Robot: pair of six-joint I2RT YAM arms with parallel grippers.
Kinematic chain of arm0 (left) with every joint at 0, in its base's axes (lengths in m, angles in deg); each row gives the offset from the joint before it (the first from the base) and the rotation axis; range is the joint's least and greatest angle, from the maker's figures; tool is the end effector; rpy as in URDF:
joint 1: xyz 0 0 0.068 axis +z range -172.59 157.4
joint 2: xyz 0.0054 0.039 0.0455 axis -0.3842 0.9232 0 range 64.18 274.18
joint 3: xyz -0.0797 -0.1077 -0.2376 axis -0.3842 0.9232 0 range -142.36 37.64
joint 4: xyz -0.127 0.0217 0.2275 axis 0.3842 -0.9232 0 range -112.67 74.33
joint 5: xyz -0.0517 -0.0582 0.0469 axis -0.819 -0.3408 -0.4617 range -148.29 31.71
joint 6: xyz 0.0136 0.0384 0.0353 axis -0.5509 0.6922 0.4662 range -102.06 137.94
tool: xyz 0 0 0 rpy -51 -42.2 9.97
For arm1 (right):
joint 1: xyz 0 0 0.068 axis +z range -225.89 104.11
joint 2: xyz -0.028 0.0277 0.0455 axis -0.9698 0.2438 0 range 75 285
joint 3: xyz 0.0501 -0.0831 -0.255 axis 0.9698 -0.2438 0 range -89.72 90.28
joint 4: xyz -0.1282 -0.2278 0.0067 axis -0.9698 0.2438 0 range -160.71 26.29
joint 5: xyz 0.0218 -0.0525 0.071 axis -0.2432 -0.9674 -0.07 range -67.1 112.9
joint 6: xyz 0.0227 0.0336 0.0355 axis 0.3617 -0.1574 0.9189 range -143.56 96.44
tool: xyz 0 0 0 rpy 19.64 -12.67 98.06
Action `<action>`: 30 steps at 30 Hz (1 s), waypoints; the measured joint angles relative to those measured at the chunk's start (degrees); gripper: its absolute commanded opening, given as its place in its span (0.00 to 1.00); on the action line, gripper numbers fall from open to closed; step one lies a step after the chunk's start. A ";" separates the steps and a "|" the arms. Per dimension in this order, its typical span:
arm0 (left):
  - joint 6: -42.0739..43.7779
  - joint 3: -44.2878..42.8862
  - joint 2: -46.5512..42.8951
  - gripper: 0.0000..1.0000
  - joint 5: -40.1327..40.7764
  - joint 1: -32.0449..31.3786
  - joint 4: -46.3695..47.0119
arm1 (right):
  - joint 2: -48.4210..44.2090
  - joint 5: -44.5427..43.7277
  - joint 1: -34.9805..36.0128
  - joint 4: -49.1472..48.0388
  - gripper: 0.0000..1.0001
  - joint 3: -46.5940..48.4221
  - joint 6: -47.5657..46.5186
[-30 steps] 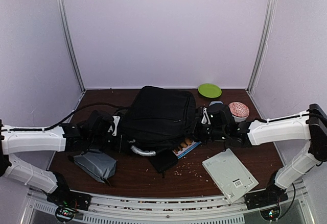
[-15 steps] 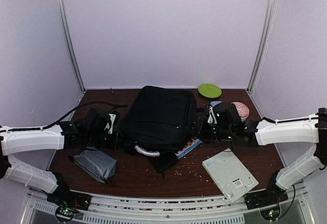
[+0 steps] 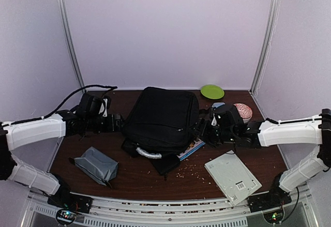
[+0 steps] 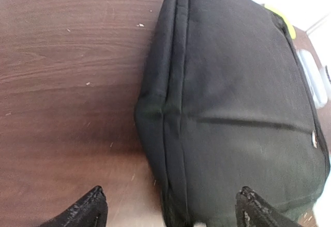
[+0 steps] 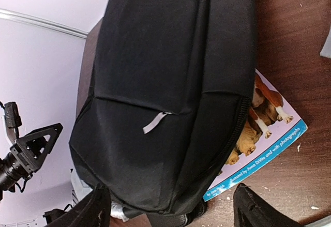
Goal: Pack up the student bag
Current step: Unzip the student bag at the center of the board.
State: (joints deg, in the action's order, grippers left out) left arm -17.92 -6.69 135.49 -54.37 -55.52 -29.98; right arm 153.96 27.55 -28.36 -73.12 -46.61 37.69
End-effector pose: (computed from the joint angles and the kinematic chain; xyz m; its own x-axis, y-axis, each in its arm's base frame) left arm 0.2222 -0.1410 0.2337 -0.7412 -0.2164 -0.6354 0.0800 0.9114 -0.4037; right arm 0.1969 0.2192 0.2175 -0.8635 0.3508 -0.3623 -0.0494 0.6561 0.7531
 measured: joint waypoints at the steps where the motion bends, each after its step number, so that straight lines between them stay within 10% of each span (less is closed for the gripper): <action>1: -0.44 -1.03 2.36 0.90 -1.55 1.42 1.20 | 1.14 0.11 -0.33 -0.07 0.82 0.20 0.48; 7: -3.23 -5.11 16.04 0.76 -9.97 5.68 7.08 | 10.67 1.97 -2.62 -0.61 0.76 4.68 1.77; 15: -6.32 -5.29 23.06 0.00 -15.28 6.34 14.01 | 19.47 6.64 -3.91 3.32 0.30 15.28 -2.60; 21: -7.30 -1.07 19.23 0.00 -15.21 7.13 19.10 | 21.79 7.34 -4.31 12.55 0.01 25.16 -9.62; 30: -12.00 9.11 -4.55 0.00 -4.39 3.80 17.68 | 27.39 9.70 -4.57 24.09 0.00 47.71 -18.49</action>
State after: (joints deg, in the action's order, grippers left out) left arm -29.92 2.42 130.94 -58.76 -51.72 -12.29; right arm 181.34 37.25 -32.93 -49.04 1.10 19.20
